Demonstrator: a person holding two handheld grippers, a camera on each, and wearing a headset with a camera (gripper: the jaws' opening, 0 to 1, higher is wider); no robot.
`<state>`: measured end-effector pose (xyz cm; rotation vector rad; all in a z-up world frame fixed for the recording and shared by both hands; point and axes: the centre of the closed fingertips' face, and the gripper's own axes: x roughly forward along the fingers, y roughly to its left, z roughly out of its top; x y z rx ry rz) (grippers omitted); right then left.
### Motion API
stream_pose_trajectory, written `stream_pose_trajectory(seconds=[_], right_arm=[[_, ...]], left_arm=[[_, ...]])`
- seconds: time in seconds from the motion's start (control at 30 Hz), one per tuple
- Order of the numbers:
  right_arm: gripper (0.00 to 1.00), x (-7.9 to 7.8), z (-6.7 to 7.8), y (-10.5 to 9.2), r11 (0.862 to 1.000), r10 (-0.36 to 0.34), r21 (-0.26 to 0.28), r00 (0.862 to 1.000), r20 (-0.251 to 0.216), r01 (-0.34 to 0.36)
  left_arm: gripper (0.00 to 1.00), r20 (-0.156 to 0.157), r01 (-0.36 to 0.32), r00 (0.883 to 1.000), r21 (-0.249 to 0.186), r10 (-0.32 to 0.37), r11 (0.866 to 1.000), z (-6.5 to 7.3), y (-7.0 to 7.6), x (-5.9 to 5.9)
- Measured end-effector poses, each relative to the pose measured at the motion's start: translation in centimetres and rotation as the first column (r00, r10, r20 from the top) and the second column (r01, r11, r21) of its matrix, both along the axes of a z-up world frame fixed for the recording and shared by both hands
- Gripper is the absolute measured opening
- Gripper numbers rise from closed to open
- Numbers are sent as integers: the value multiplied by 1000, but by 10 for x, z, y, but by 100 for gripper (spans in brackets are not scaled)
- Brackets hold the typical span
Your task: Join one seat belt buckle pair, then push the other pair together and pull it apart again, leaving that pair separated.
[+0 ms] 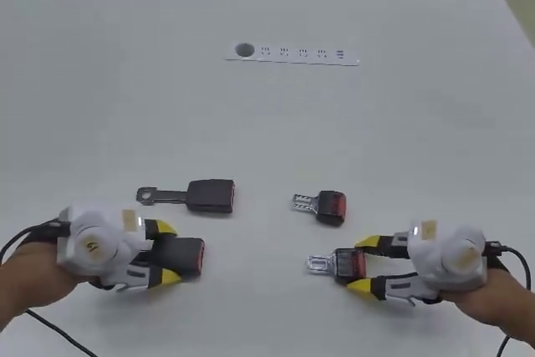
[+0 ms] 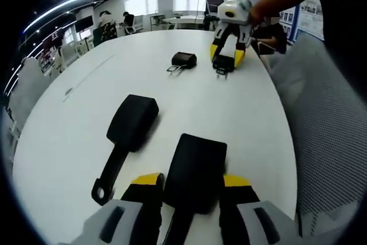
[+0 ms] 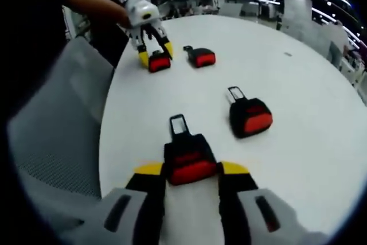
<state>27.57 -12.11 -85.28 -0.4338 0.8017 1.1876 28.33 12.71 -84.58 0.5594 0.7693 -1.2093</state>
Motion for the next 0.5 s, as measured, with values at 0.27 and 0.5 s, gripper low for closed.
stream_pose_trajectory(seconds=[0.27, 0.5], right_arm=[[35, -1, 1, -1, 1000, 21, 23, 1000, -10, -21], [35, 0, 1, -1, 998, -5, 59, 1000, -13, 6]], left_arm=[[39, 4, 14, 1000, -11, -14, 1000, -2, 2, 1], [38, 2, 27, 1000, -11, -27, 1000, 0, 1, 2]])
